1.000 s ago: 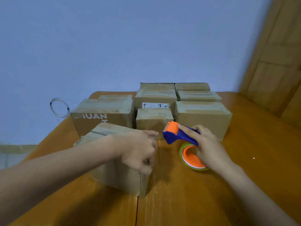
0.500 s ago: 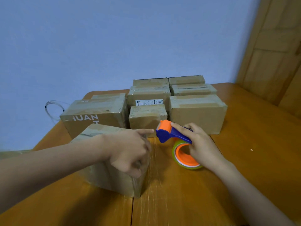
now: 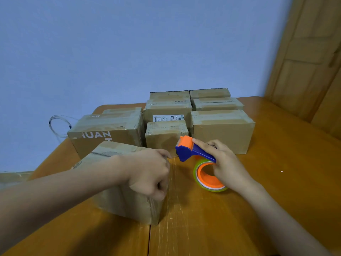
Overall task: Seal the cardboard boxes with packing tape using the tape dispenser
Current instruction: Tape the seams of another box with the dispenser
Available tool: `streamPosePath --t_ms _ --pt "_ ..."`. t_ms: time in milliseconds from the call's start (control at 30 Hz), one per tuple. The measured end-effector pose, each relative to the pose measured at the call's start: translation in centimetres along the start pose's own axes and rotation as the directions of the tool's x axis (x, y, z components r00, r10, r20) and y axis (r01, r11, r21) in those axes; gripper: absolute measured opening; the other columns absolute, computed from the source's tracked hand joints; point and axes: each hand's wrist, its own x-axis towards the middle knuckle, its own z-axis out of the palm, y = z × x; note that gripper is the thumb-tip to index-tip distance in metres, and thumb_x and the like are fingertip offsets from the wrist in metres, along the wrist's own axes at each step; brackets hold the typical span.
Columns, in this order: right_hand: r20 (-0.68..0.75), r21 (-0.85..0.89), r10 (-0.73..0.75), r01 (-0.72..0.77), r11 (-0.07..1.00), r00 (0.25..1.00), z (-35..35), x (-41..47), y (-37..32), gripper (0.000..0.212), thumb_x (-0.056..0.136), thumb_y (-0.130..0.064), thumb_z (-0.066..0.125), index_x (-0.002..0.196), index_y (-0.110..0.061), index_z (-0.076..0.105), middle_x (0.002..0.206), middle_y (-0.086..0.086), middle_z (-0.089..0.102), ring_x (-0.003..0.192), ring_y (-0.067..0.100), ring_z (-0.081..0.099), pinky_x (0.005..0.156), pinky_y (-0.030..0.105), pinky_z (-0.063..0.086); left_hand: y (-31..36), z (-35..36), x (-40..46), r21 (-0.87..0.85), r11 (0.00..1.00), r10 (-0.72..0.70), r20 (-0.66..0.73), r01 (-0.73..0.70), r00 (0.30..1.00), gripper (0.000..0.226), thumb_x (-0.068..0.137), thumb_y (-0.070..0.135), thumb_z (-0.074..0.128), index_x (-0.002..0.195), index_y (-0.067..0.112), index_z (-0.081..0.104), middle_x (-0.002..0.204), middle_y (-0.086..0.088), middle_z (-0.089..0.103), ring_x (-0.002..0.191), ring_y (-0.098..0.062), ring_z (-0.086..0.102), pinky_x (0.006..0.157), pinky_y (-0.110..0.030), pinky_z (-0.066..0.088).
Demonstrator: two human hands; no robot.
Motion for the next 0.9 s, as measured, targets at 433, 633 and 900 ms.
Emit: streamPosePath --t_ms 433,633,900 --pt "-0.089 0.131 -0.009 0.02 0.991 0.996 -3.7 1.0 -2.2 0.091 0.082 0.015 0.054 0.137 -0.05 0.022 0.112 -0.008 0.041 0.107 0.011 0.041 0.082 0.023 0.041 -0.3 0.8 1.6 -0.334 0.747 -0.659 -0.25 0.576 0.71 0.057 0.097 0.049 0.035 0.052 0.015 0.046 0.051 0.002 0.043 0.051 -0.018 0.044 0.056 -0.027 0.038" --pt "-0.093 0.118 -0.04 0.051 0.992 0.995 -4.4 1.1 -3.7 0.094 0.082 0.014 0.056 0.131 -0.057 0.02 0.112 -0.009 0.044 0.105 0.01 0.042 0.083 0.024 0.043 -2.1 -0.6 0.2 -0.378 0.701 -0.712 -0.314 0.605 0.629 0.051 0.098 0.046 0.036 0.057 0.017 0.046 0.054 0.006 0.042 0.049 -0.009 0.041 0.048 -0.022 0.032" --pt "-0.097 0.079 -0.052 0.06 0.995 0.994 -5.2 1.1 -5.1 0.093 0.082 0.016 0.054 0.128 -0.058 0.02 0.115 -0.007 0.045 0.106 0.012 0.044 0.082 0.027 0.044 -1.9 2.7 -7.2 -0.352 0.894 -0.352 -0.174 0.276 0.92 0.07 0.085 0.075 0.035 0.148 0.051 0.014 0.157 0.027 -0.005 0.144 0.003 -0.013 0.113 -0.037 -0.018"
